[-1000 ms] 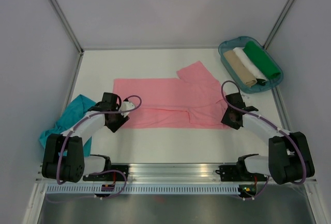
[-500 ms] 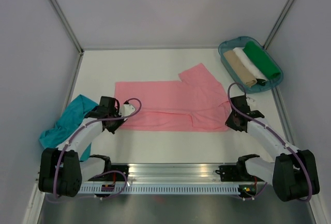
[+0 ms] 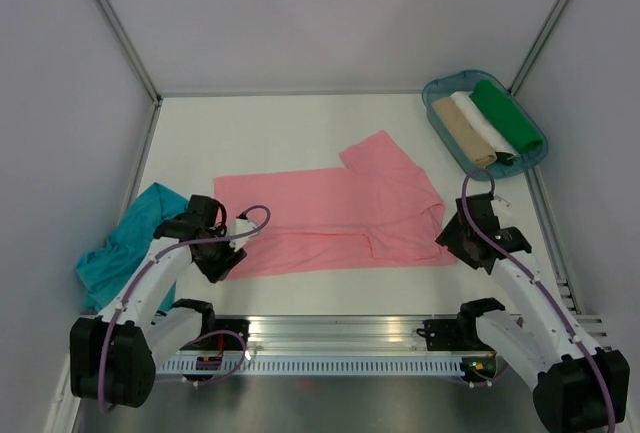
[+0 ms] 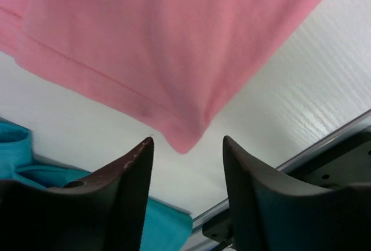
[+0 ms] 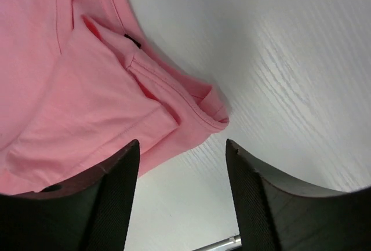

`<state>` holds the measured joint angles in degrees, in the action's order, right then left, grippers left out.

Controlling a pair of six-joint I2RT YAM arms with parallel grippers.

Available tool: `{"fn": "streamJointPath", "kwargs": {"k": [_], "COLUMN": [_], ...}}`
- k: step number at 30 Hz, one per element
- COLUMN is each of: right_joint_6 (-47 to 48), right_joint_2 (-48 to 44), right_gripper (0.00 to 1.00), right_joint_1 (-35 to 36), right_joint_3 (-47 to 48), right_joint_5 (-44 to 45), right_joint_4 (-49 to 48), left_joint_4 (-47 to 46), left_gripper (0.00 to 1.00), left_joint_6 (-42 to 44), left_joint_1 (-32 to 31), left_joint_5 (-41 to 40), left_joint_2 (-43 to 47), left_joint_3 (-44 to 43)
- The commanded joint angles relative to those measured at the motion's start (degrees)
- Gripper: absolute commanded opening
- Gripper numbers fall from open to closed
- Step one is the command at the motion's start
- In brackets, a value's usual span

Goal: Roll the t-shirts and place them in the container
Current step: Fold the tshirt

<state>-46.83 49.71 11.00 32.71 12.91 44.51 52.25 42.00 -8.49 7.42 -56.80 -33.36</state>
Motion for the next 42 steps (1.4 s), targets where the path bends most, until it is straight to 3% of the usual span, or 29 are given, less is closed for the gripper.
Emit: {"fn": "streamJointPath", "kwargs": {"k": [1, 6, 9, 12, 15, 16, 21, 28, 33, 38, 41, 42], "right_joint_6": [-2.39, 5.66, 13.04, 21.64, 27.83, 29.41, 31.8, 35.05, 36.46, 37.33, 38.13, 38.21], "right_joint_2": [-3.03, -0.59, 8.09, 20.65, 34.19, 41.1, 63.16, 86.3, 93.54, 92.5, 91.61, 91.61], "right_gripper": [0.68, 0.77, 0.8, 0.8, 0.78, 0.72, 0.67, 0.67, 0.68, 0.68, 0.62, 0.54], "right_joint_1": [-0.19, -0.19, -0.02, 1.99, 2.97, 2.97, 2.97, 3.06, 2.97, 2.97, 3.06, 3.06], "right_joint_3": [4.55, 14.12, 22.99, 34.24, 45.22, 47.95, 65.09, 88.54, 91.66, 84.64, 82.17, 82.16], "right_joint_5": [4.5, 6.34, 3.1, 0.82, -8.32, -8.95, -7.02, -3.07, -7.01, -10.79, -11.32, -11.76], "right_joint_4": [4.8, -2.99, -8.28, -10.84, -13.39, -13.75, -16.82, -12.0, -12.26, -14.45, -15.42, -15.33], "left_joint_4": [4.26, 2.96, -2.93, -5.92, -7.51, -8.12, -11.55, -13.49, -13.75, -13.84, -14.1, -14.1], "left_gripper": [0.61, 0.64, 0.62, 0.51, 0.5, 0.5, 0.52, 0.54, 0.54, 0.54, 0.53, 0.53], "left_joint_6": [0.99, -5.95, -14.12, -21.06, -26.78, -28.1, -32.14, -34.0, -33.04, -32.33, -31.45, -31.28], "left_joint_1": [-0.12, 1.02, 5.22, 11.1, 13.06, 13.15, 13.5, 15.08, 15.26, 15.17, 15.17, 15.17], "left_joint_5": [-1.62, 1.28, -0.56, 1.28, 1.28, 1.02, -2.58, -0.22, 2.86, 5.15, 4.36, 3.83], "left_joint_2": [-1.21, -4.53, -11.11, -21.9, -29.75, -33.61, -45.14, -56.31, -58.86, -60.01, -60.98, -61.15], "left_joint_3": [-3.71, -16.71, -28.29, -36.21, -40.98, -43.25, -50.55, -54.88, -55.05, -54.0, -53.74, -53.74]}}
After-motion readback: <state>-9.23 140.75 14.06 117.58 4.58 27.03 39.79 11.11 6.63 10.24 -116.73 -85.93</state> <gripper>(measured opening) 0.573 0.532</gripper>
